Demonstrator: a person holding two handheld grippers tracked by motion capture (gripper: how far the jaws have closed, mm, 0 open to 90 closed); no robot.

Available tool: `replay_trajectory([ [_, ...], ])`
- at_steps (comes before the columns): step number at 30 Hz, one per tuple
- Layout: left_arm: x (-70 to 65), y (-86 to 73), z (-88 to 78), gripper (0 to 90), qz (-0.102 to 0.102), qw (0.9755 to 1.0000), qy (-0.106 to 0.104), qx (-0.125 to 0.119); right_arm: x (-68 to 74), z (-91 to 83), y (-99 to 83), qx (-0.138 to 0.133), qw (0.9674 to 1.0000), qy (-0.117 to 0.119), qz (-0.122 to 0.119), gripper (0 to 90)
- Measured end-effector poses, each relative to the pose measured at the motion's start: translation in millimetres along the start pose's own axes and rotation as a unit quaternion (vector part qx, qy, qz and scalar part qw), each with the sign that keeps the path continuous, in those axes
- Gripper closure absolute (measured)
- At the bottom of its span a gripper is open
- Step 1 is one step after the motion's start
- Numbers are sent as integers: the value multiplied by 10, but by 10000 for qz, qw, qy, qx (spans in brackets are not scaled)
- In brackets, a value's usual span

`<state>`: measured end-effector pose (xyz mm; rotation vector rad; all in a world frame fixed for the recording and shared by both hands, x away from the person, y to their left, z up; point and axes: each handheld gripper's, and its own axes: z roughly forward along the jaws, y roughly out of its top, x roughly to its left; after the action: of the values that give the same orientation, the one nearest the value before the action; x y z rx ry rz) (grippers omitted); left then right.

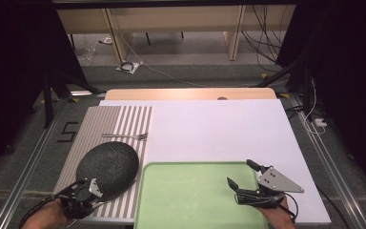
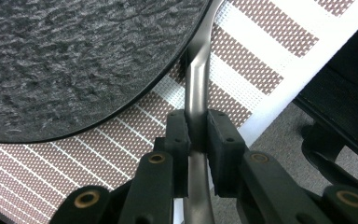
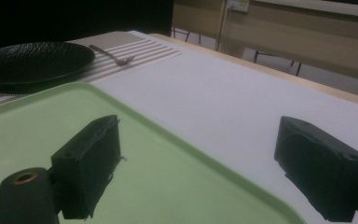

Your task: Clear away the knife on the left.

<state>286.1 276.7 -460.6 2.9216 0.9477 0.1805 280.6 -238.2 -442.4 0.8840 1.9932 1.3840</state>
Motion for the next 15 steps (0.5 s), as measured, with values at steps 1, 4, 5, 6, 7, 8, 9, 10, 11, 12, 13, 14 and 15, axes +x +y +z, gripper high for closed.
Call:
replay_trajectory([
  [1, 1, 0, -1, 791, -11, 10000, 1, -1, 1, -1, 1, 2, 10000, -1, -2, 152],
  [4, 8, -9, -4, 792, -71, 10000, -46, -2, 2, -9, 3, 15, 10000, -5, -5, 153],
  [5, 2, -12, -5, 792, -63, 10000, -50, -6, 1, -9, 2, 20, 10000, -13, 7, 153],
  [6, -2, -12, -7, 792, -52, 10000, -41, 5, -2, -9, 2, 18, 10000, -14, 2, 153],
  [7, -6, -10, -9, 792, -53, 10000, -49, 20, -2, -9, 2, 18, 10000, -14, 3, 153],
  [8, -12, -8, -12, 792, -25, 10000, -66, 21, -3, -9, 2, 17, 10000, -14, 0, 153],
  [9, -15, -7, -11, 792, -33, 10000, -81, 25, -2, -9, 2, 19, 10000, -10, 2, 153],
  [10, -16, -6, -13, 792, -38, 10000, -87, 27, -1, -9, 1, 23, 10000, -8, 5, 153],
  [11, -19, -6, -14, 793, -36, 9999, -103, 31, 0, -8, 1, 20, 10000, -10, 5, 153],
  [12, -23, -7, -13, 792, -26, 9999, -101, 33, 1, -8, 1, 23, 10000, -6, 5, 154],
  [13, -25, -9, -14, 793, -52, 9999, -143, 41, 1, -8, 1, 21, 10000, -7, 5, 154],
  [14, -28, -13, -16, 793, -16, 9999, -164, 48, 1, -8, 1, 21, 10000, -7, 7, 154],
  [15, -30, -15, -18, 793, -33, 9999, -125, 42, -1, -8, 2, 22, 10000, -6, 7, 154],
])
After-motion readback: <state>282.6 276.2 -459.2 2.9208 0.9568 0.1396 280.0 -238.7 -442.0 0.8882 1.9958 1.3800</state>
